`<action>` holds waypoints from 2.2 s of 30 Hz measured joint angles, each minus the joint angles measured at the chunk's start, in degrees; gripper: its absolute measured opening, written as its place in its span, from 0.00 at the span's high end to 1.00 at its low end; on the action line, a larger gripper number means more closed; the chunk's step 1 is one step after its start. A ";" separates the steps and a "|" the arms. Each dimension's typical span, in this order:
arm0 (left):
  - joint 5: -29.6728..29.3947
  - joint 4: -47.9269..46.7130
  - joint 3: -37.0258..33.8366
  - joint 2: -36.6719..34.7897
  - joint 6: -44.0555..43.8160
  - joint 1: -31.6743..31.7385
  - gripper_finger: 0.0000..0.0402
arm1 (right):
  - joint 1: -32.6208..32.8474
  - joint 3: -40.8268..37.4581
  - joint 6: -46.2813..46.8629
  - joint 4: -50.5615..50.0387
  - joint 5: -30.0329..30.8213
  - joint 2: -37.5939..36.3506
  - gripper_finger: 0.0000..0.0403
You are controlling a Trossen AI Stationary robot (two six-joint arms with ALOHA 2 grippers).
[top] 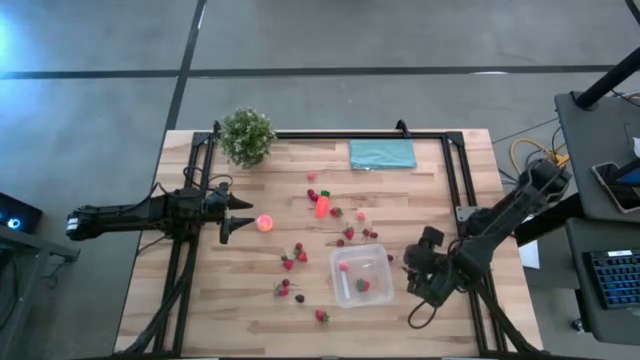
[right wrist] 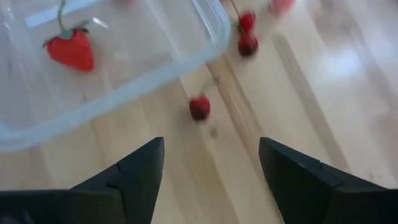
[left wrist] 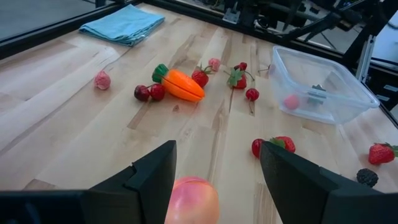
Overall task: Pick and placing Produce into tupperware
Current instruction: Put the red cherry into the transparent container
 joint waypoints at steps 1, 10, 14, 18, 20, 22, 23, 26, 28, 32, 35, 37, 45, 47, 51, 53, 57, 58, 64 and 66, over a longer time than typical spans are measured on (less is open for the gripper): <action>0.00 0.00 0.00 0.00 0.00 0.02 0.46 | 0.13 -0.84 -1.76 2.22 1.54 0.44 0.37; 0.00 0.01 0.00 -0.05 0.00 0.02 0.46 | 0.16 -5.04 -10.88 8.29 3.49 4.26 0.38; -0.01 0.01 0.00 0.02 0.00 0.02 0.46 | -1.24 -7.87 -11.08 14.75 0.78 4.42 0.38; -0.01 0.01 0.00 0.01 0.00 0.02 0.46 | -6.62 -10.08 -8.90 21.28 -11.04 3.12 0.39; 0.00 -0.01 0.00 -0.04 0.00 0.01 0.46 | -8.75 -9.75 -7.75 20.40 -12.38 1.16 0.40; -0.01 0.00 0.00 0.01 0.00 0.02 0.46 | -10.07 -8.77 -10.39 19.71 -12.12 -1.55 0.41; 0.00 -0.01 0.00 0.01 0.00 0.02 0.46 | -10.55 -8.38 -12.15 19.54 -11.37 -2.64 0.41; -0.01 0.01 0.00 -0.07 0.00 0.00 0.46 | -12.24 -8.68 -17.13 16.66 -10.71 -5.17 0.41; -0.01 0.01 0.00 -0.07 0.00 0.02 0.46 | -13.18 -9.49 -21.89 15.41 -10.80 -5.97 0.41; -0.01 0.00 0.00 -0.05 0.00 0.01 0.46 | -14.47 -13.16 -30.66 16.60 -13.81 -7.40 0.41; -0.01 0.00 0.00 -0.07 0.00 0.01 0.46 | -15.28 -16.29 -34.00 21.65 -18.12 -8.80 0.41; -0.01 -0.01 0.00 -0.04 0.00 0.02 0.46 | -15.49 -18.11 -35.19 25.44 -19.76 -9.75 0.41; -0.01 0.00 0.00 -0.05 0.00 0.01 0.46 | -19.92 -21.50 -40.53 31.62 -23.30 -10.10 0.42; -0.01 -0.01 0.00 -0.07 0.00 0.02 0.46 | -21.42 -21.57 -42.30 32.92 -23.28 -10.10 0.42; -0.01 0.00 0.00 -0.06 0.00 0.02 0.46 | -23.83 -21.94 -45.34 35.31 -23.92 -9.49 0.42; -0.01 -0.01 0.00 -0.07 0.00 0.02 0.46 | -24.73 -22.68 -46.02 36.40 -25.47 -8.81 0.42; -0.01 0.01 0.00 0.02 0.00 0.02 0.46 | -24.98 -23.67 -46.24 39.05 -26.63 -6.76 0.42; 0.00 -0.01 0.00 0.04 0.00 0.00 0.46 | -25.00 -23.67 -46.22 39.87 -26.74 -6.31 0.42; 0.00 0.01 0.00 -0.06 0.00 0.01 0.46 | -25.11 -23.63 -46.13 43.51 -26.75 -3.84 0.42; 0.01 0.01 0.00 0.07 0.00 0.02 0.46 | -25.11 -23.61 -45.71 43.65 -26.77 -2.97 0.42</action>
